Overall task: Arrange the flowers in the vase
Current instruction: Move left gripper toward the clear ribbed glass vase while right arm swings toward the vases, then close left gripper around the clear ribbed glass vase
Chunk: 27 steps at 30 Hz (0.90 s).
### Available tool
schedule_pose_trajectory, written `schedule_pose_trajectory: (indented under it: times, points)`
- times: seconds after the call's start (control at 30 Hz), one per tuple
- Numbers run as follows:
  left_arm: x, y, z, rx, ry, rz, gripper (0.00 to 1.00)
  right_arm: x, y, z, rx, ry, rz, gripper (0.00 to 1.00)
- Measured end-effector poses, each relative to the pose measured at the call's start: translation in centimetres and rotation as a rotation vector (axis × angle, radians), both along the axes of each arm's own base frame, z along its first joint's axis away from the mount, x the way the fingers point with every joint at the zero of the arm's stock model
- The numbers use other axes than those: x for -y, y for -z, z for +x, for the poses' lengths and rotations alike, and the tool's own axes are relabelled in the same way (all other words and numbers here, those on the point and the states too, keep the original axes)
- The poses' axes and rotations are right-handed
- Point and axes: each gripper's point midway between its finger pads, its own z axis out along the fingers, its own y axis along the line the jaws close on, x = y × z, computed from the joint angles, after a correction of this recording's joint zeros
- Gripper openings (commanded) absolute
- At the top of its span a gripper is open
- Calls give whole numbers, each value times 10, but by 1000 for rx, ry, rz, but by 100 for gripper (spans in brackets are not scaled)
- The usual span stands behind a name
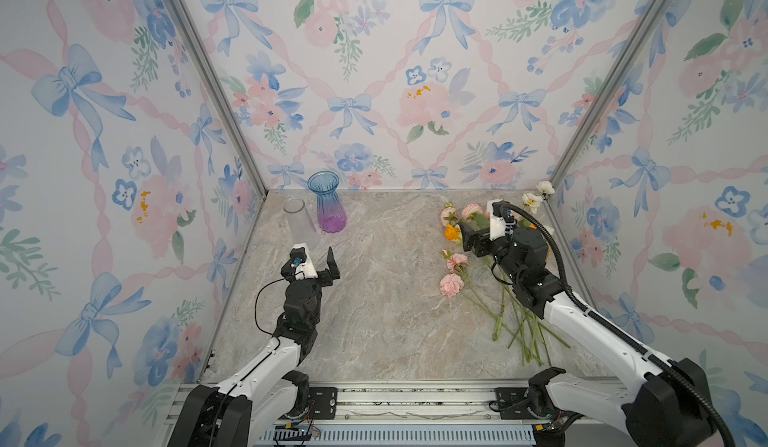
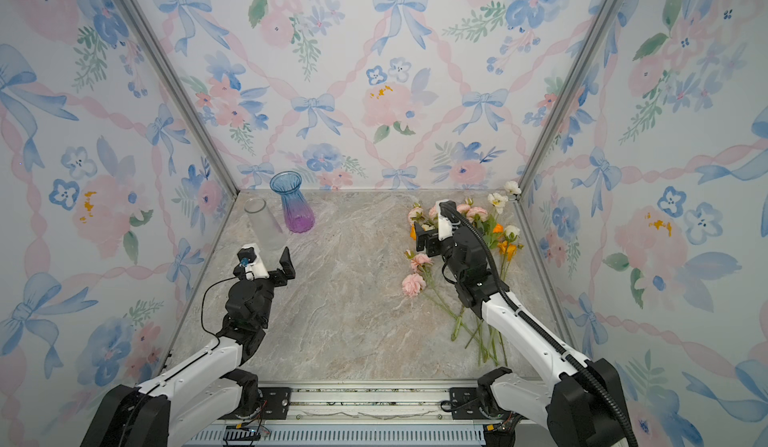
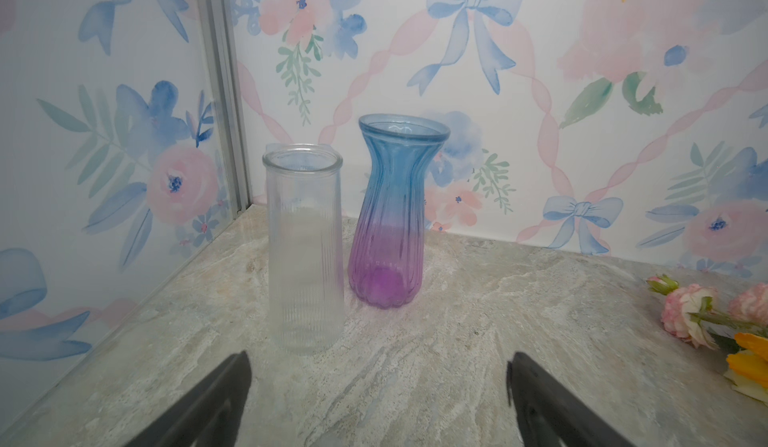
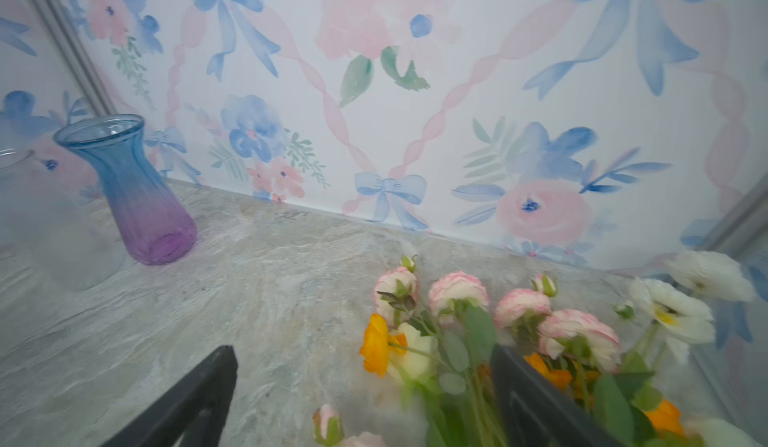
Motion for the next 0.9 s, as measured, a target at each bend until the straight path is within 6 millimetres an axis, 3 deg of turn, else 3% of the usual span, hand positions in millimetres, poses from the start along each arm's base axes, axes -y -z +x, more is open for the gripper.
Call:
schedule_pose_trajectory:
  times: [0.07,0.17,0.3,0.43,0.5,0.63,0.8,0.9]
  points:
    - [-6,3,2,-32,-33,-9,98,-43,12,-10,-30,-106,-16,97]
    - [-24,11,8,-81,-89,-30,98,-96,48,-33,-91,-244,-66,97]
    - [-43,21,21,-136,-140,-48,98,-139,86,-60,-138,-379,-81,97]
    - [-44,21,39,-157,-137,-42,98,-175,105,-81,-118,-468,-75,97]
    - [-45,21,47,-158,-134,-22,98,-198,115,-103,-87,-539,-87,97]
    - [-52,18,62,-161,-146,22,98,-214,136,-126,-80,-617,-84,97]
    - [-59,10,74,-142,-157,75,98,-205,152,-113,-100,-613,-8,97]
    - [-64,9,80,-135,-163,90,98,-205,148,-111,-94,-629,23,97]
